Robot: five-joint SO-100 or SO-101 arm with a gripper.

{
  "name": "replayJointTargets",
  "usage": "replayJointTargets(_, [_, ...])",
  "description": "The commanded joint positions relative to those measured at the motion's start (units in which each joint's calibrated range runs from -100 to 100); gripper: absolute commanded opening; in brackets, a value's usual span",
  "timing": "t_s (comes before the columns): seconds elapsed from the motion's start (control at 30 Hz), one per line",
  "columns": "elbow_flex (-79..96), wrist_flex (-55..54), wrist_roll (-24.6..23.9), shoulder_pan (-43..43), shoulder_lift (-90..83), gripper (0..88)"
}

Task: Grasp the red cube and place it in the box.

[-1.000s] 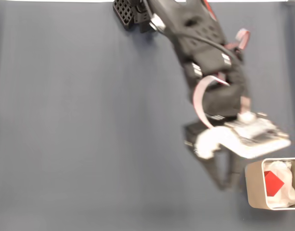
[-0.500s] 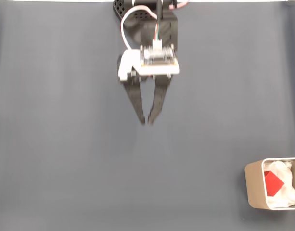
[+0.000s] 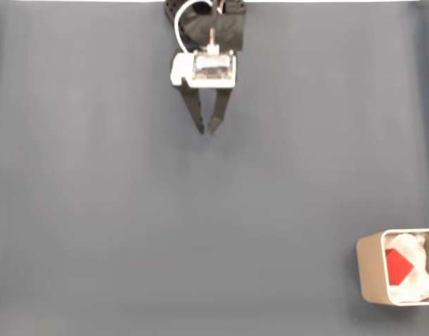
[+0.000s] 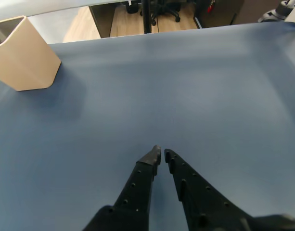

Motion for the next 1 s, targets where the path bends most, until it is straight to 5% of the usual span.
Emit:
replayJointTargets(0.0, [1.17,9.36,-1.03,-1.21,-3.39,0.0])
replayJointTargets(0.4, [1.17,26.98,0.15,-0.64,-4.95,0.0])
replayJointTargets(0.97, [1.17,29.52,1.22,0.36,-4.95,0.4])
